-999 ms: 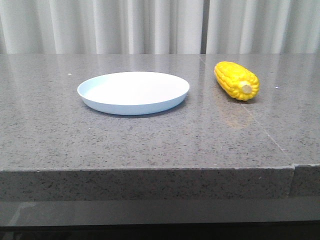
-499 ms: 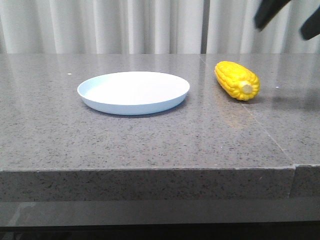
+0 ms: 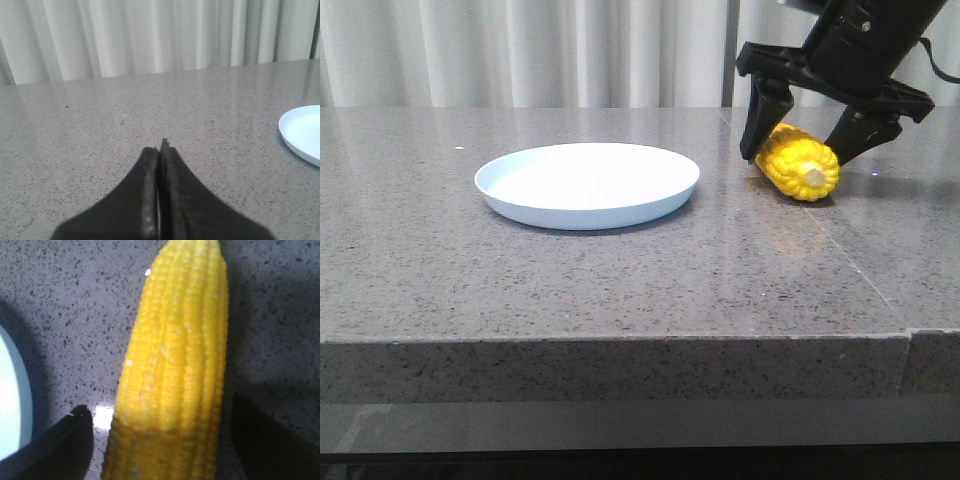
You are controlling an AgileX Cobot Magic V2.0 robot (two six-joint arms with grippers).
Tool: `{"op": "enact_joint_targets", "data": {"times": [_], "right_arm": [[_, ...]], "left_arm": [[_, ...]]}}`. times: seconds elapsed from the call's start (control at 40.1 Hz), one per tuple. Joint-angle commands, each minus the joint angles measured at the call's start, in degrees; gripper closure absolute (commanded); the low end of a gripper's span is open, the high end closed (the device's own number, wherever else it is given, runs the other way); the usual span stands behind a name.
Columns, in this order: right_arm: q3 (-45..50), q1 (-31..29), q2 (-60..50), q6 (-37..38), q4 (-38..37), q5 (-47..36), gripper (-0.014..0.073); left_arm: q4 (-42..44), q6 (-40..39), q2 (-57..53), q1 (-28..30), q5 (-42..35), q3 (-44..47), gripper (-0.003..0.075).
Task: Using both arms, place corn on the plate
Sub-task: 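Lower the right gripper and grasp the corn cob, then carry the corn with the right gripper and lower it onto the plate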
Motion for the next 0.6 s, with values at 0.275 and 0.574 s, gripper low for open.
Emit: {"op": "enact_joint_targets", "data": {"times": [0.275, 0.574], "right_arm": [[-2.22, -0.17, -5.04, -0.41, 1.12, -0.28, 0.0469], [-2.24, 3.92, -11.63, -0.41, 9.27, -2.51, 0.0469]], "left_arm": [[-0.57, 0.00, 0.60, -0.33, -4.96, -1.57, 0.0741], [-0.57, 0.00, 0.60, -0.33, -4.96, -1.57, 0.0741]]}}
